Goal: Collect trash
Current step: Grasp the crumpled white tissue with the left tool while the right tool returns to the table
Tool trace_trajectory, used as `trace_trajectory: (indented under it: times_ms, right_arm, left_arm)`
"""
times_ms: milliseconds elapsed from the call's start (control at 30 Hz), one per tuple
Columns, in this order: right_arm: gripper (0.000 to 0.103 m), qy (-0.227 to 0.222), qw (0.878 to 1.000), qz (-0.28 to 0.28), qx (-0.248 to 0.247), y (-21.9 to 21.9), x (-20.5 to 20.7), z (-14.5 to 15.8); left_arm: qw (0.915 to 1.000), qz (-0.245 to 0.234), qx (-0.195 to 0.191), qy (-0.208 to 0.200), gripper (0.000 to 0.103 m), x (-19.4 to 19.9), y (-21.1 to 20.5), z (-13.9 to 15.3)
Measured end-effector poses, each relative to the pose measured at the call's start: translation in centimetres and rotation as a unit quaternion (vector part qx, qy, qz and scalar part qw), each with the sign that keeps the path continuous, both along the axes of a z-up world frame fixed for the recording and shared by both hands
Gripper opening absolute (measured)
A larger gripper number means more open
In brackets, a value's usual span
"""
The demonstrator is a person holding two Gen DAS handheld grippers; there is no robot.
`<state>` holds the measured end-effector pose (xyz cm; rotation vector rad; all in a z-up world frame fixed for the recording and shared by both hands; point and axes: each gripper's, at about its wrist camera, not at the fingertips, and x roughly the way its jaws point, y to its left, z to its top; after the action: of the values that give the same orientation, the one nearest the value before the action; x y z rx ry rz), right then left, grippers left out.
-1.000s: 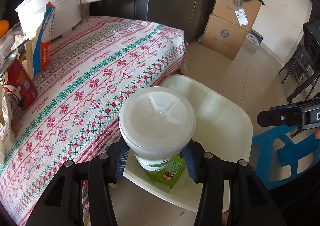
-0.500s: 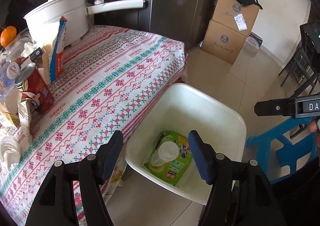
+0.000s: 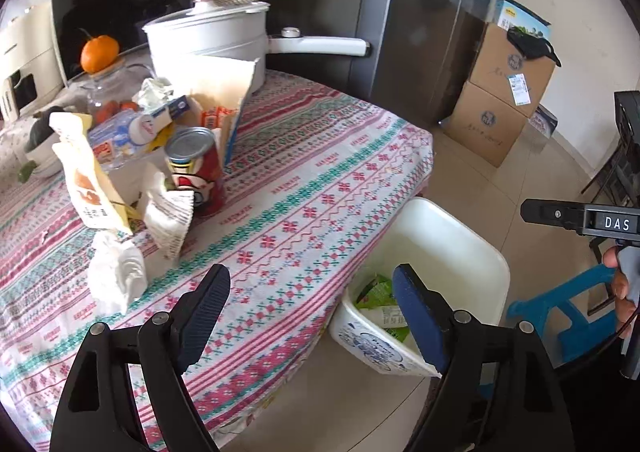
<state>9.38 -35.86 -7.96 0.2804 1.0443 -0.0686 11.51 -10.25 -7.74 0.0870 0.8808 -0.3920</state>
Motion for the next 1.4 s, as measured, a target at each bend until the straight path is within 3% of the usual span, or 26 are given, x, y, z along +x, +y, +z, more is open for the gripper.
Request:
trace_trajectory:
  times_ms: [333, 533, 767, 867, 967, 1067, 1100, 1200, 1400]
  right_arm:
    - [0.079, -0.022, 0.999, 0.048, -0.01, 5.0, 1.7, 1.1]
    - [0.08, -0.02, 0.997, 0.077, -0.012, 8.1, 3.1, 1.2]
    - [0.08, -0.007, 0.995, 0.101, -0.008, 11.1, 4.6, 0.8]
    - [0.08, -0.002, 0.994, 0.107, -0.005, 11.8, 5.2, 0.6]
    - [0.08, 0.001, 0.994, 0.111, -0.004, 12.4, 5.6, 0.4]
    - [0.08, 0.004, 0.994, 0.112, -0.006, 13.0, 6.0, 0.3]
    - [0.08, 0.005, 0.994, 0.112, -0.007, 13.2, 6.2, 0.2]
    - [0.08, 0.009, 0.994, 0.112, -0.008, 13.6, 6.4, -0.1]
    - [0.08, 0.013, 0.994, 0.111, 0.0, 15.1, 7.0, -0.8]
  left_arm:
    - [0.9969, 0.076, 0.02, -0.003, 0.086, 1.8, 8.5, 0.6]
    - [0.9961, 0.084, 0.023, 0.015, 0.086, 3.7, 12.3, -1.3]
    - [0.9969, 0.048, 0.03, 0.054, 0.086, 5.9, 13.3, -4.9]
    - [0.9955, 0.058, 0.043, 0.061, 0.086, 7.0, 13.3, -6.0]
    - [0.9944, 0.073, 0.031, 0.07, 0.085, 8.2, 13.5, -6.7]
    - [0.9923, 0.086, 0.008, 0.089, 0.069, 9.2, 13.9, -7.2]
    - [0.9911, 0.09, 0.0, 0.098, 0.055, 9.5, 14.1, -7.4]
    - [0.9887, 0.107, -0.012, 0.104, 0.035, 9.7, 14.7, -7.4]
    - [0.9885, 0.121, -0.012, 0.09, 0.028, 8.1, 16.1, -5.4]
